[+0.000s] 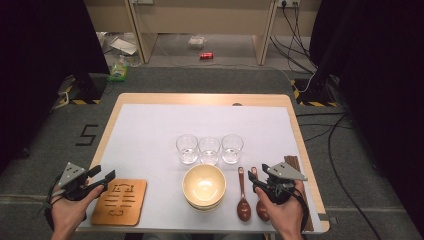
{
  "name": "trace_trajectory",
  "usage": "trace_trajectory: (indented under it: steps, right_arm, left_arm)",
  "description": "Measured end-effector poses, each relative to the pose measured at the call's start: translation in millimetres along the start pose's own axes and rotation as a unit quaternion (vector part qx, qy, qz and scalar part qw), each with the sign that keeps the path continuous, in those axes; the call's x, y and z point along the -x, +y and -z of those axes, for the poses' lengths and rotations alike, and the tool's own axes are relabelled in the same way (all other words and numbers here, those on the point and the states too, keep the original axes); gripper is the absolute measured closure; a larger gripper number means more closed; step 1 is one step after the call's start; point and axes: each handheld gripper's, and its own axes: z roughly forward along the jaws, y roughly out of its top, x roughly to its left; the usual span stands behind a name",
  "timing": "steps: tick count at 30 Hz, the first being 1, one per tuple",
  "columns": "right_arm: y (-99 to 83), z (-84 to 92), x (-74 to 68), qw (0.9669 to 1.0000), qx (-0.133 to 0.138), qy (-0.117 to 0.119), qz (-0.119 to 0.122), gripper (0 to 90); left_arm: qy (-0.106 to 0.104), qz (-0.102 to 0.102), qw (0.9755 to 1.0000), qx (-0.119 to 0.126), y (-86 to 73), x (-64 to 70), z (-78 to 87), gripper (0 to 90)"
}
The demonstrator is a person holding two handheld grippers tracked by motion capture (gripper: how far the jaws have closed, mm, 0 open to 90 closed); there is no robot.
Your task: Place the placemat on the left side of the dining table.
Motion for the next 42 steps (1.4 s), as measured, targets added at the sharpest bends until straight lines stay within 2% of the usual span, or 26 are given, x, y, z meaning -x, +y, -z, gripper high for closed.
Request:
trace_trajectory:
  steps: [6, 12, 23, 33, 41, 42]
  right_arm:
    - [3.2, 0.1, -1.8, 0.9999, 0.006, 0.01, 0.001, 44.5]
    - [12.7, 2.7, -12.9, 0.9994, 0.024, 0.022, 0.012, 44.0]
    - [40.3, -1.5, -53.9, 0.9959, 0.043, 0.065, 0.046, 43.5]
    - [50.9, -16.1, -80.1, 0.992, 0.043, 0.104, 0.058, 42.7]
    - [55.7, -25.4, -109.9, 0.9867, 0.043, 0.138, 0.075, 43.0]
    - [55.7, -25.4, -109.9, 0.9867, 0.043, 0.138, 0.075, 43.0]
  left_arm:
    - [0.007, -0.002, 1.0, -0.003, -0.1, -0.6, -0.6, 36.6]
    - [0.01, -0.005, 0.9999, -0.009, -2.9, -3.1, 1.5, 35.8]
    - [0.005, 0.005, 0.9999, -0.014, -5.6, -7.9, 12.7, 34.8]
    - [0.014, 0.004, 0.9998, -0.014, -6.3, -9.0, 12.7, 33.4]
    - [0.011, 0.004, 0.9998, -0.014, -7.5, -8.7, 13.9, 34.9]
    - [0.011, 0.004, 0.9998, -0.014, -7.5, -8.7, 13.9, 34.8]
